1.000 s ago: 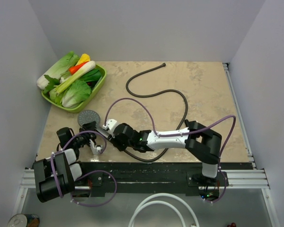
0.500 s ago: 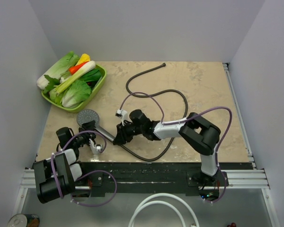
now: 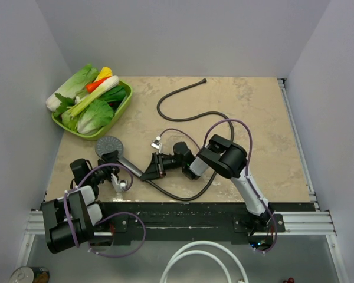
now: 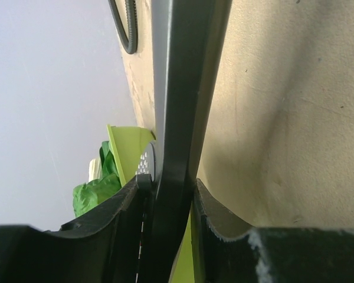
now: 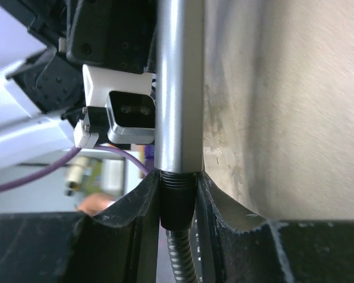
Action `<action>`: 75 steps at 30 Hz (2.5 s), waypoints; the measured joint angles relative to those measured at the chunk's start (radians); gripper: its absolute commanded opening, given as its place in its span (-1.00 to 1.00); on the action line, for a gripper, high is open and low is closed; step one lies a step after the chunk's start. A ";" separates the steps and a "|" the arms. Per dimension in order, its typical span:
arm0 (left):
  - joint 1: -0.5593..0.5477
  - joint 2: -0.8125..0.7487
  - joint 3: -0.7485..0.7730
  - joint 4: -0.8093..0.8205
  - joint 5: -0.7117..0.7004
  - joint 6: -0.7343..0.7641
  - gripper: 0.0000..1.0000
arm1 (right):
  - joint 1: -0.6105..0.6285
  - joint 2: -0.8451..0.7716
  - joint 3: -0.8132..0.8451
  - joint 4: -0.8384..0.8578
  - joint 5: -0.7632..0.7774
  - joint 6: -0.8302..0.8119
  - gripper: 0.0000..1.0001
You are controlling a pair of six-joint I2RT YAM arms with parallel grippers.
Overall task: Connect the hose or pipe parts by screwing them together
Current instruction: Install the bathroom fixture on the pipeline.
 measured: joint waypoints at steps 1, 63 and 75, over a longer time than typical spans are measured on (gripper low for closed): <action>0.000 0.000 0.000 -0.003 0.000 0.005 -1.00 | -0.002 0.020 0.002 0.027 -0.003 0.045 -0.39; -0.008 0.005 -0.003 -0.004 0.077 -0.011 -1.00 | 0.309 -0.437 0.230 -1.322 0.806 -1.052 -0.49; -0.006 0.003 -0.003 -0.003 0.056 -0.023 -1.00 | 0.232 -0.430 0.219 -1.276 0.644 -0.967 -0.60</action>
